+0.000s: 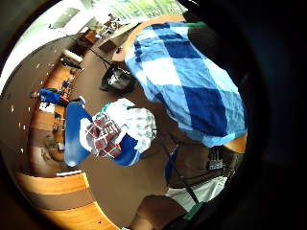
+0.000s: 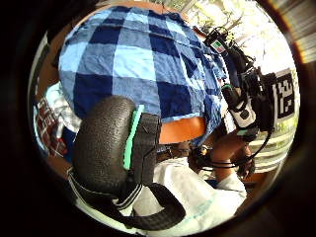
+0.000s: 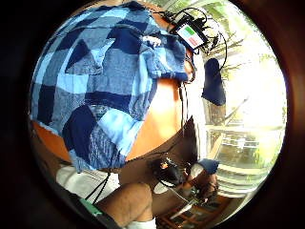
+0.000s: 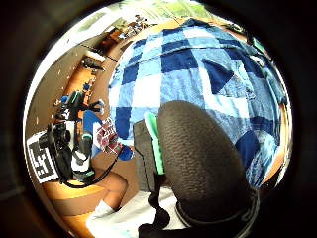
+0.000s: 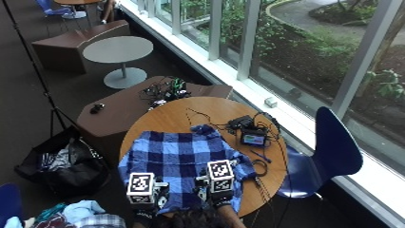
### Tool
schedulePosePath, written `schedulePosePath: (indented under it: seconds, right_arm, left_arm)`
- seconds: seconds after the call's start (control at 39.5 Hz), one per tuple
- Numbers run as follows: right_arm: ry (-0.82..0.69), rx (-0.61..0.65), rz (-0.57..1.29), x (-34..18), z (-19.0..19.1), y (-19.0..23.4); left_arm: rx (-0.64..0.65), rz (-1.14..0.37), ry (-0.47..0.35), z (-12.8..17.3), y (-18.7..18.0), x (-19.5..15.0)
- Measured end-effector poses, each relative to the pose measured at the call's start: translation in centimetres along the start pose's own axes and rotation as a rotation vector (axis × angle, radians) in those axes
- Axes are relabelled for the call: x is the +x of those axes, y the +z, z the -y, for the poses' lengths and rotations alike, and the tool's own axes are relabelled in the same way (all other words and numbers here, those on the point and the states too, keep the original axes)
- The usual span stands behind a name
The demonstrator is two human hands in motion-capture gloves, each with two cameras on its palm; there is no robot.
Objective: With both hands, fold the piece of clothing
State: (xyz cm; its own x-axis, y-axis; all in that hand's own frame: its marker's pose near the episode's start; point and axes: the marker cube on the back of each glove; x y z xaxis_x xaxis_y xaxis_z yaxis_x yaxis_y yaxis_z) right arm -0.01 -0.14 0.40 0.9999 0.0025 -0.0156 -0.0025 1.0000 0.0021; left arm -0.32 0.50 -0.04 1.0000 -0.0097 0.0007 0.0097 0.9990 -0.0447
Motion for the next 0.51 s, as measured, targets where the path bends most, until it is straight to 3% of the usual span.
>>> schedulePosePath:
  seconds: [0.15,0.51]
  right_arm:
    - [-0.02,-0.007,0.0,-0.4,0.0,0.4]
    - [-0.022,-0.017,0.006,0.2,-0.5,0.2]
  left_arm:
    - [-0.051,-0.001,-0.009,-0.9,-0.4,-0.5]
    - [-0.002,-0.003,0.015,-1.2,-1.5,-0.5]
